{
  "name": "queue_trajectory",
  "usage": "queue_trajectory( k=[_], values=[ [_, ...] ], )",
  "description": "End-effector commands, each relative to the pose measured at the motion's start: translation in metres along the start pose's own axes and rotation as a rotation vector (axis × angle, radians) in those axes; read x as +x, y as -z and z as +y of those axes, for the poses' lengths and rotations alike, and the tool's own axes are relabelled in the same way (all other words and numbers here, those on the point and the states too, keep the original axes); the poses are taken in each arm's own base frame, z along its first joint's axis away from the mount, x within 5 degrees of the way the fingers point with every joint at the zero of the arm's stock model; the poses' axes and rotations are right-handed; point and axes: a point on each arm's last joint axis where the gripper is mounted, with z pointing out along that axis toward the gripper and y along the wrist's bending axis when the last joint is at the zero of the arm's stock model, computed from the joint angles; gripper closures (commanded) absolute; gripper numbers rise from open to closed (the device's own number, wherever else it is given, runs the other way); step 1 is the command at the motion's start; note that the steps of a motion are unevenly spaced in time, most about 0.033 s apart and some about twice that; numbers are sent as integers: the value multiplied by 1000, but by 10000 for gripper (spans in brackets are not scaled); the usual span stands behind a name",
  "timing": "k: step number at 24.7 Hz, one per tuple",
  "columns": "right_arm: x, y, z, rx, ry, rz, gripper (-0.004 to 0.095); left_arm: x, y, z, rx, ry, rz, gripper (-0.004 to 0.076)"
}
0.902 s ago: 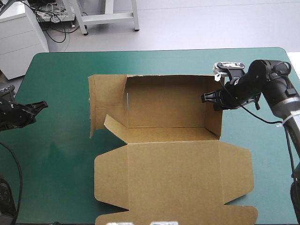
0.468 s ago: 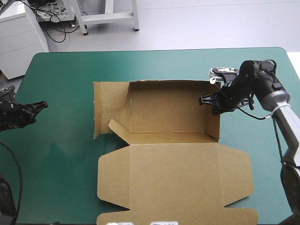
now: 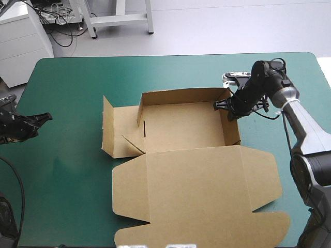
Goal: Fold the box
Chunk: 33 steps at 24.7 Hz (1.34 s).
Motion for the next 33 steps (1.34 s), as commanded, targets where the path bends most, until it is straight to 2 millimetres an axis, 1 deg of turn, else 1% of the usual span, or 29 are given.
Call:
queue_trajectory(
  k=[1, 6, 8, 9, 12, 15, 16, 18, 20, 22, 23, 24, 25, 26, 28, 30, 32, 33],
  values=[
    [-12, 20, 1, 29, 38, -79, 924, -9, 19, -3, 13, -1, -102, 741],
    [-23, 17, -1, 40, 44, -94, 923, -9, 20, -3, 13, -1, -105, 741],
    [-24, 17, -1, 40, 52, -99, 889, -9, 20, -3, 13, -1, -107, 741],
    [-25, 17, -1, 41, 60, -97, 849, -9, 20, -3, 13, -1, -105, 741],
    [-24, 17, -1, 38, 71, -95, 670, -9, 20, -3, 13, -1, -105, 741],
    [-24, 17, 1, 22, 66, -97, 408, -9, 20, -3, 15, 0, -105, 741],
    [-25, 17, 1, 19, 65, -98, 295, -9, 20, -3, 15, 0, -105, 741],
    [-26, 19, 1, 19, 67, -107, 157, -9, 20, -3, 15, 0, -105, 741],
    [-28, 24, 2, 19, 62, -125, 63, -9, 20, -3, 15, 0, -105, 741],
    [-31, 37, 5, 18, 42, -168, 44, -9, 20, -3, 15, 0, -105, 741],
    [-31, 50, 7, 20, 45, -205, 44, -9, 20, -3, 15, 0, -105, 741],
    [-29, 57, 8, 28, 43, -222, 44, -9, 20, -3, 15, 6, -105, 741],
    [-26, 71, 8, 55, 22, -252, 44, -10, 20, -3, 16, 14, -109, 741],
    [-23, 79, 8, 71, 21, -268, 45, -10, 20, -3, 16, 14, -109, 741],
    [-11, 108, 13, 74, 28, -334, 48, -10, 20, -3, 16, 12, -110, 741],
    [0, 132, 19, 61, 44, -390, 48, -10, 20, -3, 16, 12, -110, 741],
    [9, 150, 21, 72, 53, -433, 48, -10, 20, -3, 14, 11, -111, 741],
    [10, 152, 20, 91, 56, -438, 48, -10, 20, -3, 14, 11, -111, 741]
  ],
)
